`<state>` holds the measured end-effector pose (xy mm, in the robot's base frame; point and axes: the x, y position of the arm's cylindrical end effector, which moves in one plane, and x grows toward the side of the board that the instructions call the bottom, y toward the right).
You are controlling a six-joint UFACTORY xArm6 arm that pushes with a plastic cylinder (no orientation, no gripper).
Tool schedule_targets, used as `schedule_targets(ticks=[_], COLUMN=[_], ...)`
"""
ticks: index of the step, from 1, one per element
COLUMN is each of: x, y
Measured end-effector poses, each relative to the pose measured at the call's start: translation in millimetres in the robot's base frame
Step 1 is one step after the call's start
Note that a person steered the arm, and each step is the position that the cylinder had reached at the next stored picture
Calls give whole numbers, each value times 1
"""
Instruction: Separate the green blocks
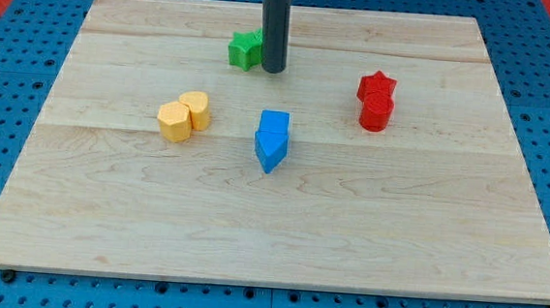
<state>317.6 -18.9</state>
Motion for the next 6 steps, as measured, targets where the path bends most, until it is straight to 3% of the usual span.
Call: schedule_targets(ticks=[6], x=[-26], y=[-39])
